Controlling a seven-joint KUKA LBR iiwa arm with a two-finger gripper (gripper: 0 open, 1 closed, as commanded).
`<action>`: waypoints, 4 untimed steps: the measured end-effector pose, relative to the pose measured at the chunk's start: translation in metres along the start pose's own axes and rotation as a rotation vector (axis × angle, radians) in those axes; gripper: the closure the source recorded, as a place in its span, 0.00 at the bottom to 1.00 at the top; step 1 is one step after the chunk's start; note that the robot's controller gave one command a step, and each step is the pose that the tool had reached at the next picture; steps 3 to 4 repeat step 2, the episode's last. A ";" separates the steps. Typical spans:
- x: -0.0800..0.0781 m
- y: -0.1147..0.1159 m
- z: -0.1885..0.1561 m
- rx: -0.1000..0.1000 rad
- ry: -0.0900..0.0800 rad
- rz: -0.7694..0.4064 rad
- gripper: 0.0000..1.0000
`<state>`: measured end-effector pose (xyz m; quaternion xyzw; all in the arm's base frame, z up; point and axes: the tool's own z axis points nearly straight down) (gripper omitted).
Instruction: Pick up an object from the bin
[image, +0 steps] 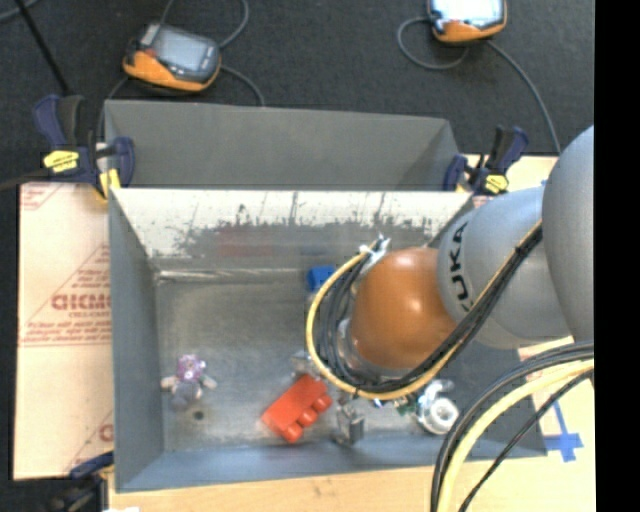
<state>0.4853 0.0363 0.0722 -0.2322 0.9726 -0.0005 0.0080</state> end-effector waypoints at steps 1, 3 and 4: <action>0.002 0.001 0.001 -0.004 0.010 0.003 1.00; -0.017 -0.007 -0.195 0.001 0.004 -0.012 1.00; -0.017 -0.007 -0.195 0.001 0.004 -0.012 1.00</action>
Offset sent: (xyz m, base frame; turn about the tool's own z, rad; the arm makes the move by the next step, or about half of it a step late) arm 0.0000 0.0000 0.0000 0.0000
